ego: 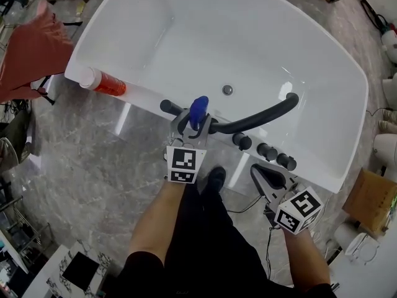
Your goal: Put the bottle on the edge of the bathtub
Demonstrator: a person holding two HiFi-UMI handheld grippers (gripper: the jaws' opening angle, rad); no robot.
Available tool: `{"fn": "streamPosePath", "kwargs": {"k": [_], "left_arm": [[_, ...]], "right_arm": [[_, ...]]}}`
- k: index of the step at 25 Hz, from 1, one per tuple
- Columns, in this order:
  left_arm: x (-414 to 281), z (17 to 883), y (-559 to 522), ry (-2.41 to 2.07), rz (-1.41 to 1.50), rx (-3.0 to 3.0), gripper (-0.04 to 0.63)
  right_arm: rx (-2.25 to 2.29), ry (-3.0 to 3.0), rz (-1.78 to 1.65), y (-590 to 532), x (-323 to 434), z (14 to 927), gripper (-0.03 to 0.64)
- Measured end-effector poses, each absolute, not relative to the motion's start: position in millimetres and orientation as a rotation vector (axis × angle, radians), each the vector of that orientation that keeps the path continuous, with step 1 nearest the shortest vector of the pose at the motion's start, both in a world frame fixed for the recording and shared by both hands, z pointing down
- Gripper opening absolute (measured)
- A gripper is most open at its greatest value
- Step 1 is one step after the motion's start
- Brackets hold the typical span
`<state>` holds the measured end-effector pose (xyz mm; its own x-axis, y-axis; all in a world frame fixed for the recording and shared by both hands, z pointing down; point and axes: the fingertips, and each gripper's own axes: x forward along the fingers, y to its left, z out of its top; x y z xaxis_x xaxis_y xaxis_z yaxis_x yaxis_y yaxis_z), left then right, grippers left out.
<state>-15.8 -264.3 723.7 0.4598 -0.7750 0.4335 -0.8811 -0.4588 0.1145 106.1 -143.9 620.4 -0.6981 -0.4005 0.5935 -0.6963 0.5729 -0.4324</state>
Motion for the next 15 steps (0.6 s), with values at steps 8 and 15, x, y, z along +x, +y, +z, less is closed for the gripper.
{"fn": "streamPosePath", "kwargs": {"k": [8, 15], "left_arm": [[-5.0, 726.3, -270.8, -1.405, 0.445, 2.436, 0.172], [-11.9, 729.9, -262.1, -1.396, 0.461, 2.420, 0.176]], "right_arm": [[0.881, -2.368, 0.931, -141.0, 106.6, 623.0, 0.012], [0.881, -2.374, 0.931, -142.5, 111.7, 622.3, 0.012]]}}
